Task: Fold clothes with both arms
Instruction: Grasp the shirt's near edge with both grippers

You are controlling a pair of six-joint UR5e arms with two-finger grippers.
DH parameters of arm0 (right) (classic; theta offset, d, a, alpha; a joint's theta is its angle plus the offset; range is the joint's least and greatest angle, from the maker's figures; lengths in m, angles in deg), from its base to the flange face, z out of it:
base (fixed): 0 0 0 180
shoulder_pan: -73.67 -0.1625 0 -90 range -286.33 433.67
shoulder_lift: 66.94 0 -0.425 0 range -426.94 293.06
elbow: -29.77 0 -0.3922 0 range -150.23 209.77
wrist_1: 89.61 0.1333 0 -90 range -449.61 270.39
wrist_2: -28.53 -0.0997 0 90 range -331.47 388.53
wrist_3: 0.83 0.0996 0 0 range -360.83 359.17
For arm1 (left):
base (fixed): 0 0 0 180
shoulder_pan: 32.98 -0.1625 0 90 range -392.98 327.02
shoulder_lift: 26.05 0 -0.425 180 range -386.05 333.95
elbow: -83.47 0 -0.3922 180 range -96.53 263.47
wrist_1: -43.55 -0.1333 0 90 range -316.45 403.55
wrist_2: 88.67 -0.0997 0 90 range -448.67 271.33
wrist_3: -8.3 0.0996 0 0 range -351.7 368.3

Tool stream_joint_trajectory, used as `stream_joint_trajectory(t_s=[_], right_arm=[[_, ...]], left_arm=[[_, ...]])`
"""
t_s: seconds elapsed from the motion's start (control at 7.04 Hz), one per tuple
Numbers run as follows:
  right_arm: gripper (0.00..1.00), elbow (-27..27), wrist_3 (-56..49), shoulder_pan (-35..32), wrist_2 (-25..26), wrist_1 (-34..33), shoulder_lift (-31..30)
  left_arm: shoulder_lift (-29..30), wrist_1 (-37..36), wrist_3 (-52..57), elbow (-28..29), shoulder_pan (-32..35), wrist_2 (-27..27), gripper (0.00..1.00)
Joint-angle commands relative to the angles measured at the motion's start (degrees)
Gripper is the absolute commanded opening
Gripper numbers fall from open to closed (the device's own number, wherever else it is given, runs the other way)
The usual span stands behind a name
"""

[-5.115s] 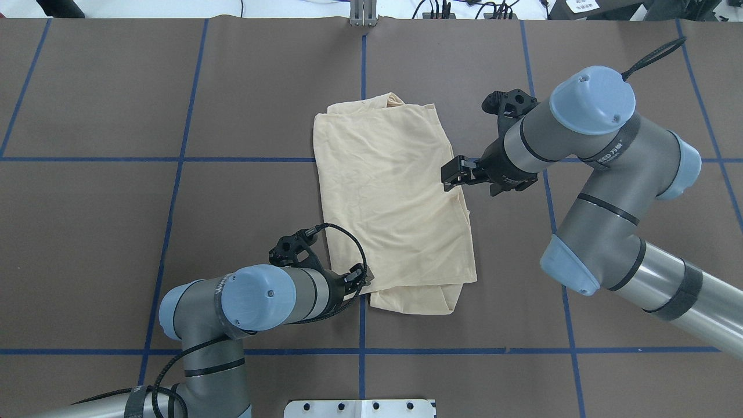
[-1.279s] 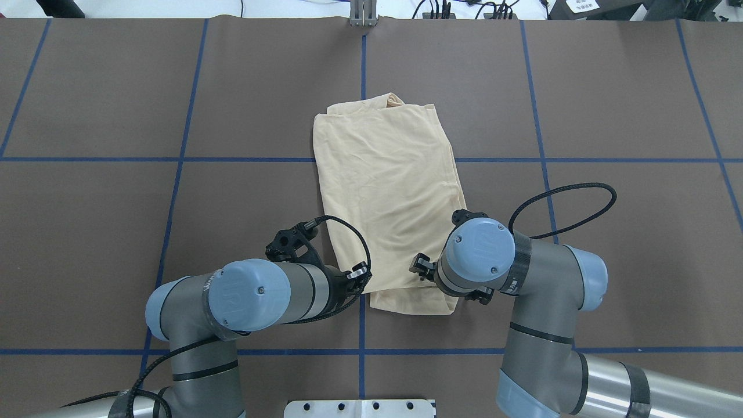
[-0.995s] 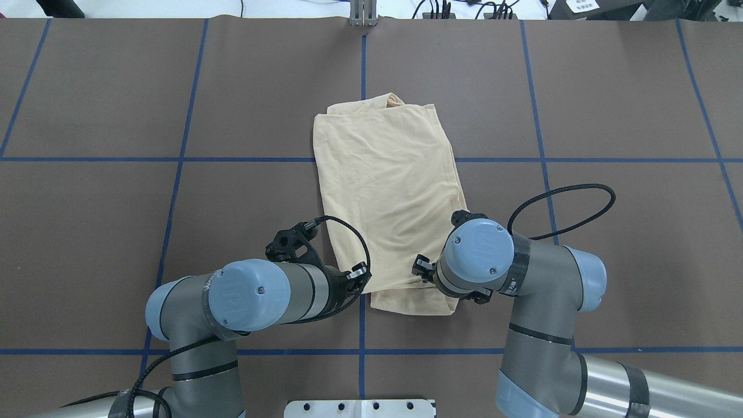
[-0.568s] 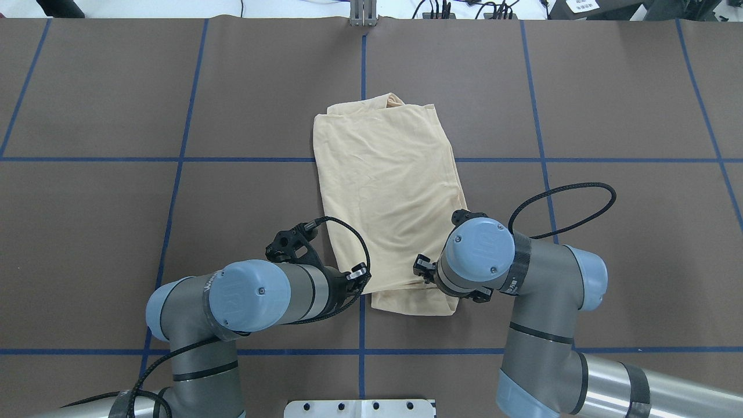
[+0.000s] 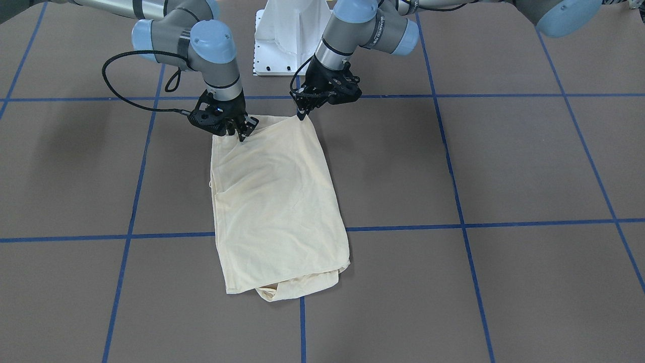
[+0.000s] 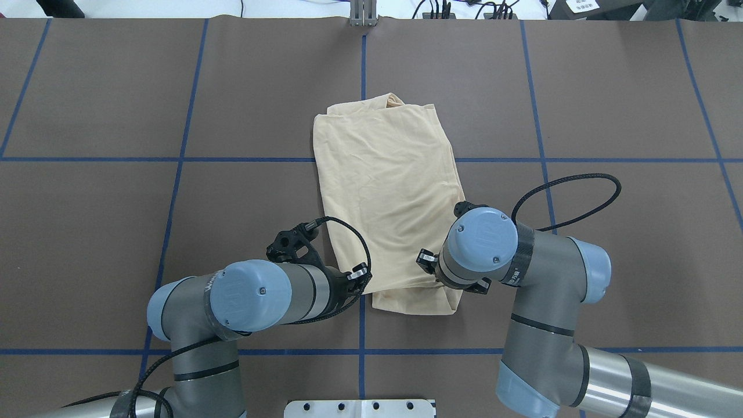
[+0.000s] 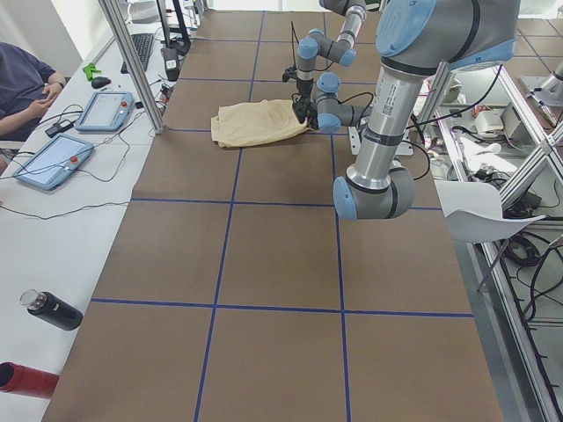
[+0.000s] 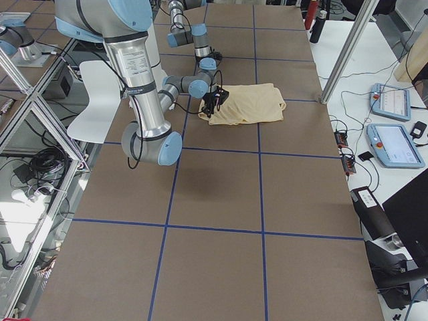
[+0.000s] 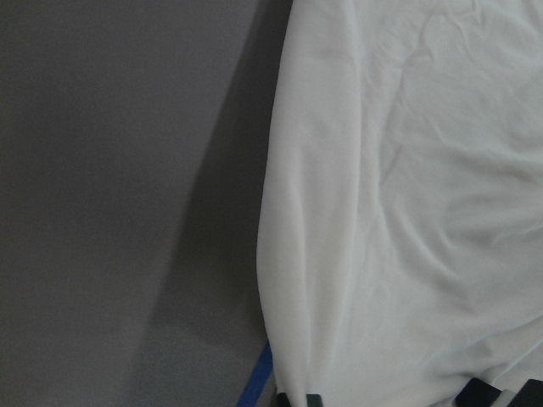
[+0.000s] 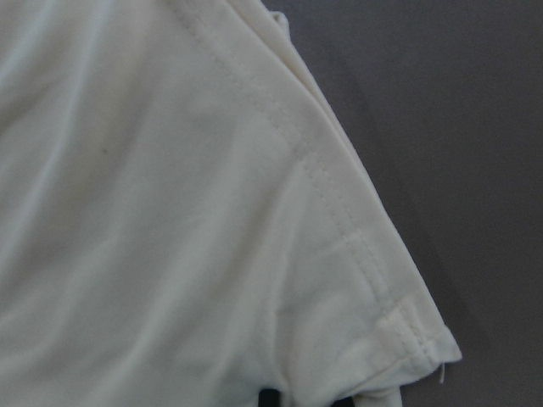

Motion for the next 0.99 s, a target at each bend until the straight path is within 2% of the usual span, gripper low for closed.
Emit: stream_joint_trajectory(t_s=[0.0,0.28,0.57,0.85], right_arm=[[0.0,0.0,0.0,0.0,0.0,-0.4,0.0],[0.0,1.2,0.0,-0.1,-0.2,-0.5,-0.2],[0.0,4.5,0.0,0.8,-0.3,-0.8,-1.8],[0.0,8.2,0.0,3.6,-4.0,-4.4,-2.5]], left_arm=[[-0.1,0.1,0.0,0.0,0.0,0.0,0.0],[-0.1,-0.1,0.1,-0.7,0.0,0.1,0.0],[-0.2,-0.3,0.2,-2.5,-0.6,0.3,0.0],[-0.9,-3.4,0.2,-5.6,-3.2,2.8,0.0]])
